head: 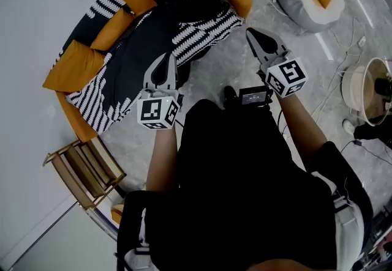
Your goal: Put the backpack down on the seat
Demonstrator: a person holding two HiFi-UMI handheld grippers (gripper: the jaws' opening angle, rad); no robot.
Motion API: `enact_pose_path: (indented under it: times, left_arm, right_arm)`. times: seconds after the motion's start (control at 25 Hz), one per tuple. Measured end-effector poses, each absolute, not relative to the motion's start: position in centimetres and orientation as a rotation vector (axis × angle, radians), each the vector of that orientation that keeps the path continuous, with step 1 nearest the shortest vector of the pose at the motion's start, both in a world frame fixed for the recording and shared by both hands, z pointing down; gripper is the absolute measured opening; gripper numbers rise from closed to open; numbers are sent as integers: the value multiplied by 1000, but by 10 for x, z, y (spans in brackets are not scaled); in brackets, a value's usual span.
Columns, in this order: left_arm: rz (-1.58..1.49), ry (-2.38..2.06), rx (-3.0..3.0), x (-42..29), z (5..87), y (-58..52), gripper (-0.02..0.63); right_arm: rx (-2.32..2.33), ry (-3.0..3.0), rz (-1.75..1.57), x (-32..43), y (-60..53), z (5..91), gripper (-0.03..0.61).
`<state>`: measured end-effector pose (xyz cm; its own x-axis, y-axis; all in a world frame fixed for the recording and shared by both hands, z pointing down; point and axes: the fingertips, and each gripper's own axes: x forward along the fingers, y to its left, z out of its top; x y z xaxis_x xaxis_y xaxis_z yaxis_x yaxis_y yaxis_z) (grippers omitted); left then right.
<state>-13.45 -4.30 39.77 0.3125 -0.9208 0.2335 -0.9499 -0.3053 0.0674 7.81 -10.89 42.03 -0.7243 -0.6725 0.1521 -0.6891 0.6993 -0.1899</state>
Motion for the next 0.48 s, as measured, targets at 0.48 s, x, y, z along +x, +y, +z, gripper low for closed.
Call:
enact_pose_path:
  times: [0.48]
  left_arm:
    - [303,-1679,2504,-145,410,4,23]
  right_arm:
    - [1204,-2728,339,54,-36,437,32]
